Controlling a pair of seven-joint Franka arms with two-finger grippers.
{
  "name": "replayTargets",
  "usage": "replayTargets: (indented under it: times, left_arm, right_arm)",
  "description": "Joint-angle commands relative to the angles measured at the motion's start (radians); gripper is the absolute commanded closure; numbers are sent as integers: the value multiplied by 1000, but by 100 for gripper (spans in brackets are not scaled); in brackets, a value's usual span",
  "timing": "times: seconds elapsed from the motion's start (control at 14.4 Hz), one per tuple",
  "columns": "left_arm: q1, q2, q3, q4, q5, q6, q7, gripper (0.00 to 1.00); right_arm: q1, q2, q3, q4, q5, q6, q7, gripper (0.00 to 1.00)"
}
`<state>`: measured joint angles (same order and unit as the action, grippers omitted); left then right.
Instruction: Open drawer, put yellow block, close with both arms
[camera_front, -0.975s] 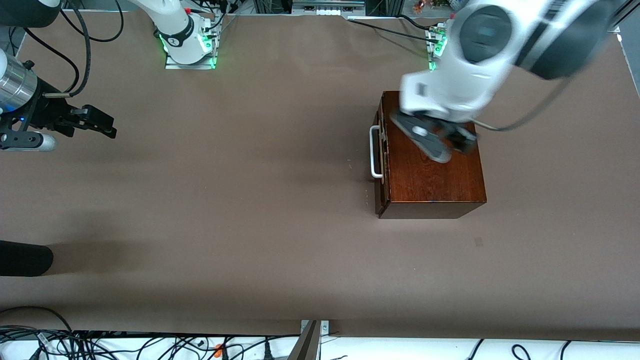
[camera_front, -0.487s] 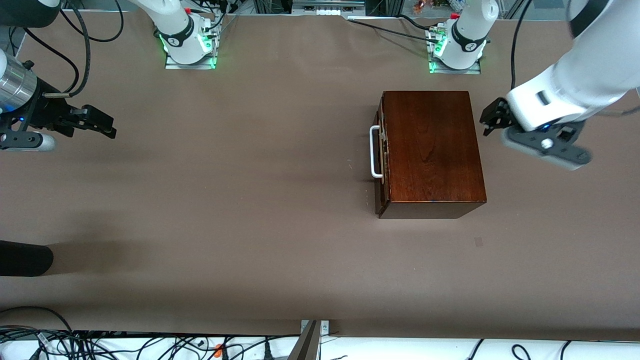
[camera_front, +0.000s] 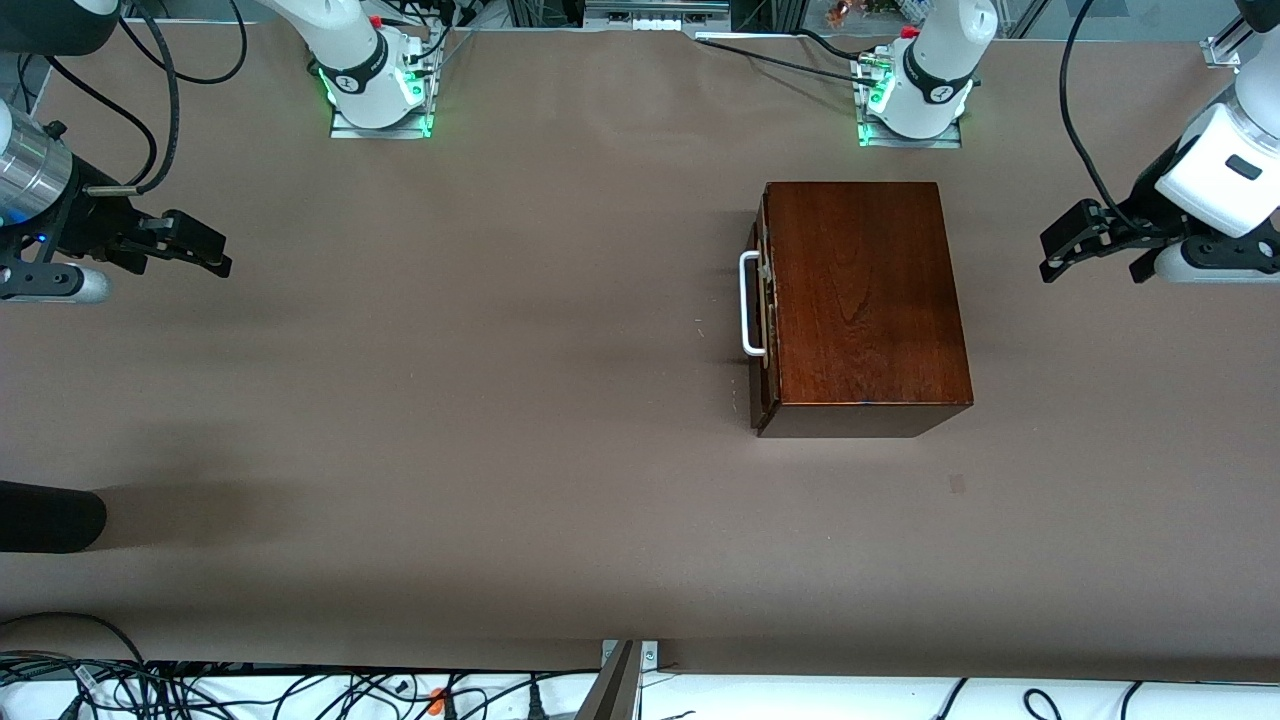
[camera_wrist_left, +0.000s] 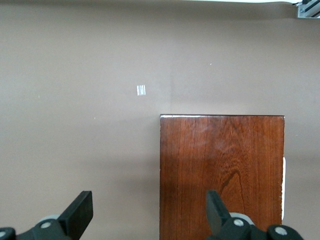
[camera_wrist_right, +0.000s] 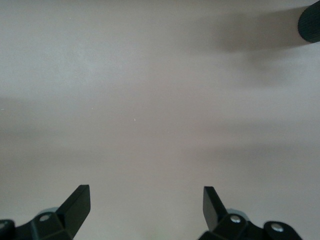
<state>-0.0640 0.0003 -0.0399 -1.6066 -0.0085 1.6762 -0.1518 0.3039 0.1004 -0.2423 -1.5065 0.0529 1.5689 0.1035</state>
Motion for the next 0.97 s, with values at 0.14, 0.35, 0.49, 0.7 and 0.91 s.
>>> replayTargets:
  times: [0.14, 0.35, 0.49, 0.7, 0.91]
  left_arm:
    - [-7, -30, 8, -47, 19, -4, -17, 0]
    - [-7, -29, 5, -46, 54, -9, 23, 0]
    - [-7, -29, 5, -46, 53, -13, 23, 0]
    - [-7, -29, 5, -46, 53, -16, 23, 0]
    - [-7, -26, 5, -44, 54, -29, 23, 0]
  right_arm:
    - [-3, 4, -2, 14, -4, -1, -13, 0]
    - [-2, 4, -2, 14, -4, -1, -13, 0]
    - [-2, 4, -2, 15, -4, -1, -13, 0]
    - [-2, 4, 0, 14, -5, -1, -13, 0]
    - [-2, 4, 0, 14, -2, -1, -13, 0]
